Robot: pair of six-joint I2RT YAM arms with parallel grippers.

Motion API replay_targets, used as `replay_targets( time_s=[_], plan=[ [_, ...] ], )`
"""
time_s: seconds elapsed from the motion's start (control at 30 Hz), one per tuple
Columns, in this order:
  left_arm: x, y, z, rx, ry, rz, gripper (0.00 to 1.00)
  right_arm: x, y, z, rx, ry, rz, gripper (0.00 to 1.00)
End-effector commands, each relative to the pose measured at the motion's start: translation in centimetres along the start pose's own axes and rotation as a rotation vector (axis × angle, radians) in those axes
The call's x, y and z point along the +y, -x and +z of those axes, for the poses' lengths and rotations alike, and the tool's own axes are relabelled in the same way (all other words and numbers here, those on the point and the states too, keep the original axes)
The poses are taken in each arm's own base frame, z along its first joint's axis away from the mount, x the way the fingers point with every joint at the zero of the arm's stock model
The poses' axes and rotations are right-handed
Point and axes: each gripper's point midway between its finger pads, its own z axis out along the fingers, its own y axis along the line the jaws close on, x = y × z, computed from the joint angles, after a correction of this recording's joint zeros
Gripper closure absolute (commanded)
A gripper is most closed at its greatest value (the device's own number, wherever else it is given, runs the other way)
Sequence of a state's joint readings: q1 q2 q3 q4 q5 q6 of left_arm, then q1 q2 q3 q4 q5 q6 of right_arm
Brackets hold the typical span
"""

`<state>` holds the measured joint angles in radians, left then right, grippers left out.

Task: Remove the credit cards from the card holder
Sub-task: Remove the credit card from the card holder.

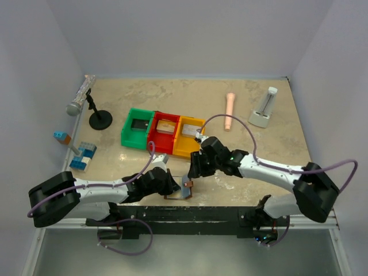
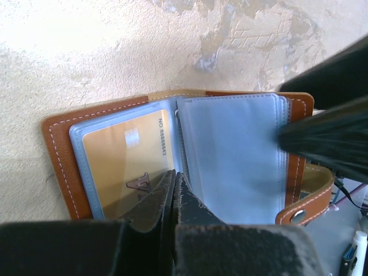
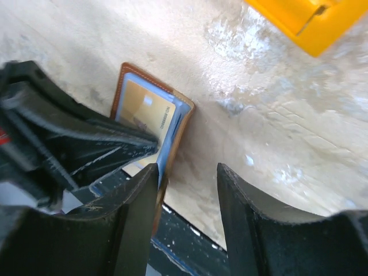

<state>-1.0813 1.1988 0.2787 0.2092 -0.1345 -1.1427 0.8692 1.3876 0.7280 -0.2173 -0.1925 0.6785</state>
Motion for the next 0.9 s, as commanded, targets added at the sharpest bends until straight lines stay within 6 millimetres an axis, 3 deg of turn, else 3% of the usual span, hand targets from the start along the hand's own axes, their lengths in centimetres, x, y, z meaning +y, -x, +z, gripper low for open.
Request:
replay_targets(
  time_s=[0.0,0.13,0.27,0.37,0.53,0.73,0.87],
  plan=[
    [2.8,-0.6,0.0,0.012,0.117,0.02,1.0,-0.2,2.8,-4.5,-0.148,-0.069,-0.055,0.5],
    [2.7,-0.5,0.0,0.01,0.124,0.022,1.0,1.4,3.4,-8.2,-0.248,-0.037,-0.125,0.51],
    [2.6,-0.4,0.1,0.007,0.129,0.023,1.0,4.7,1.8,-9.3,-0.246,0.032,-0.269,0.57],
    [2.5,-0.3,0.2,0.009,0.133,0.022,1.0,6.9,-0.1,-8.7,-0.204,0.077,-0.338,0.65],
    [2.6,-0.4,0.2,0.014,0.141,0.023,1.0,9.0,-1.9,-6.6,-0.148,0.144,-0.349,0.79],
    [2.5,-0.4,0.2,0.013,0.141,0.022,1.0,11.3,-2.1,-5.2,-0.134,0.164,-0.376,0.81],
    [2.5,-0.3,0.2,0.013,0.141,0.02,1.0,11.6,-2.1,-4.0,-0.126,0.125,-0.382,0.82]
  ],
)
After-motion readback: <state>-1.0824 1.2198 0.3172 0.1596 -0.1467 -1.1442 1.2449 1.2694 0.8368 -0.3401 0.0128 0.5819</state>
